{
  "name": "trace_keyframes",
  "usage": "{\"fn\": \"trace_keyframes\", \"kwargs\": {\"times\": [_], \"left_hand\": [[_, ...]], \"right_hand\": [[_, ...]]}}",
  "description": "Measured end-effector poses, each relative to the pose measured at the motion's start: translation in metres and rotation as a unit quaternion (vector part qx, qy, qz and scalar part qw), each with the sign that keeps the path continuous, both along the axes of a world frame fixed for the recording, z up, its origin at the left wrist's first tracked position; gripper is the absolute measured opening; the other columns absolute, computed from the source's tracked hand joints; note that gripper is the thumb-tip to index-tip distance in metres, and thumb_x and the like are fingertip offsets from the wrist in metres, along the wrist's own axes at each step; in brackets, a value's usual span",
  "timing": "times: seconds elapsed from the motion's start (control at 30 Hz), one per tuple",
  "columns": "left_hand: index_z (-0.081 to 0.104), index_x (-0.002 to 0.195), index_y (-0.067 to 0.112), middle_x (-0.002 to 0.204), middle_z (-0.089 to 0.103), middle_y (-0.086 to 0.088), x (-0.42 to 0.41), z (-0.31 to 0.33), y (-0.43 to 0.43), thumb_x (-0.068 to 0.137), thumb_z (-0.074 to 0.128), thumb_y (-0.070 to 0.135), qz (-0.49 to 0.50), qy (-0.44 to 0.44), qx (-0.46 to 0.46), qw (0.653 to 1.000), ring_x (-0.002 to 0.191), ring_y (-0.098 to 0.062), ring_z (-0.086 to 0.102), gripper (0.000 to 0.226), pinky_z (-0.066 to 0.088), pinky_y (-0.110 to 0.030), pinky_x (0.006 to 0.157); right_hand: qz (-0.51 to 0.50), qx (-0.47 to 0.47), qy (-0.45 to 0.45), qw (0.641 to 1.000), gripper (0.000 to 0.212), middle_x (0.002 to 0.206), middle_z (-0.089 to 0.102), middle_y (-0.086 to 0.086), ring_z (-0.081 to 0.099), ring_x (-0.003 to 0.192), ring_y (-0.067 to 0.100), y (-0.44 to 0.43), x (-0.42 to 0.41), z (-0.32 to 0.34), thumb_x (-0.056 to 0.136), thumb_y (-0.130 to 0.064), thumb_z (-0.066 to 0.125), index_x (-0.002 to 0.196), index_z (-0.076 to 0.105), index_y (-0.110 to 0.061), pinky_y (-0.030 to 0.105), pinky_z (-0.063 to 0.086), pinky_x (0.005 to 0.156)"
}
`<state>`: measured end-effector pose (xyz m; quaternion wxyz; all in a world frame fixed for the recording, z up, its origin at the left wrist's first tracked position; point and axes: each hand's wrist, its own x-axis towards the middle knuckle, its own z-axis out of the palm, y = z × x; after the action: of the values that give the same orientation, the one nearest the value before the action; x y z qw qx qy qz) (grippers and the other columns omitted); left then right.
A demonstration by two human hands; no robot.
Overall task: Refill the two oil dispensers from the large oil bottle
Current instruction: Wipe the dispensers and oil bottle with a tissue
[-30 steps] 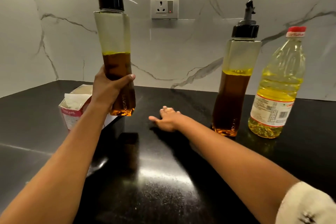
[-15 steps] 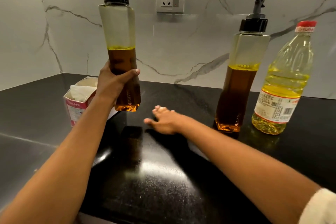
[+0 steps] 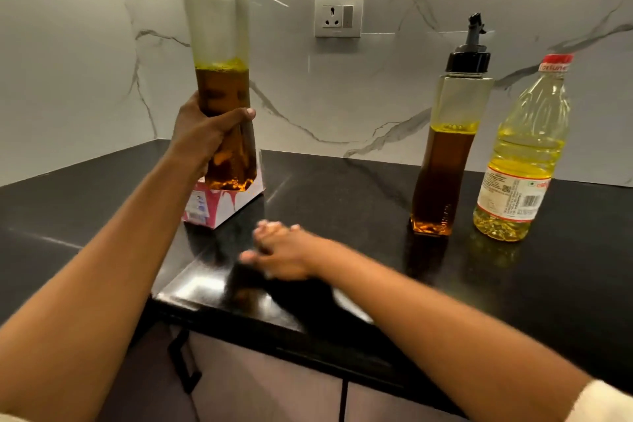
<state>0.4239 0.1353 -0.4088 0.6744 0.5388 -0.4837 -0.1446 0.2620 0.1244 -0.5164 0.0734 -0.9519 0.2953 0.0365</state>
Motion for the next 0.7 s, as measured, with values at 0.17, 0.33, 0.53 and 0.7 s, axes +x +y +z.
{"fn": "trace_keyframes", "kwargs": {"times": [0.17,0.33,0.53,0.7], "left_hand": [[0.051,0.129,0.024,0.115,0.065,0.002,0.02,0.008,0.018,0.076,0.078,0.036,0.019,0.004,0.011,1.0,0.104,-0.02,0.064,0.06,0.054,-0.039,0.089],[0.049,0.127,0.028,0.111,0.064,0.007,0.033,0.01,0.034,0.078,0.076,0.038,0.032,-0.008,0.017,0.999,0.101,-0.015,0.063,0.057,0.054,-0.034,0.083],[0.047,0.127,0.03,0.111,0.062,0.009,0.035,0.011,0.04,0.079,0.075,0.038,0.028,-0.014,0.013,0.999,0.102,-0.015,0.062,0.056,0.053,-0.032,0.08],[0.047,0.131,0.027,0.116,0.062,0.005,0.023,0.007,0.037,0.078,0.076,0.037,0.017,-0.001,0.014,1.0,0.101,-0.016,0.062,0.061,0.053,-0.03,0.079]], "right_hand": [[0.165,0.011,-0.057,0.985,0.073,0.158,0.001,-0.004,-0.001,0.143,0.008,0.06,-0.019,-0.023,0.09,-0.065,0.014,0.15,0.008,-0.023,0.029,-0.008,0.108],[-0.015,-0.006,0.034,0.999,0.069,0.158,-0.004,0.001,-0.001,0.145,0.014,0.006,-0.024,0.007,0.096,-0.057,0.018,0.151,0.004,-0.016,0.04,-0.001,0.117],[0.13,-0.018,-0.037,0.991,0.073,0.158,0.0,0.003,0.0,0.145,0.016,0.081,0.025,-0.011,0.095,-0.06,0.02,0.15,0.006,-0.015,0.038,-0.002,0.113],[0.024,-0.041,-0.044,0.998,0.077,0.158,-0.002,-0.001,0.0,0.145,0.012,0.053,-0.069,-0.02,0.091,-0.067,0.015,0.15,0.002,-0.021,0.032,-0.005,0.112]]}}
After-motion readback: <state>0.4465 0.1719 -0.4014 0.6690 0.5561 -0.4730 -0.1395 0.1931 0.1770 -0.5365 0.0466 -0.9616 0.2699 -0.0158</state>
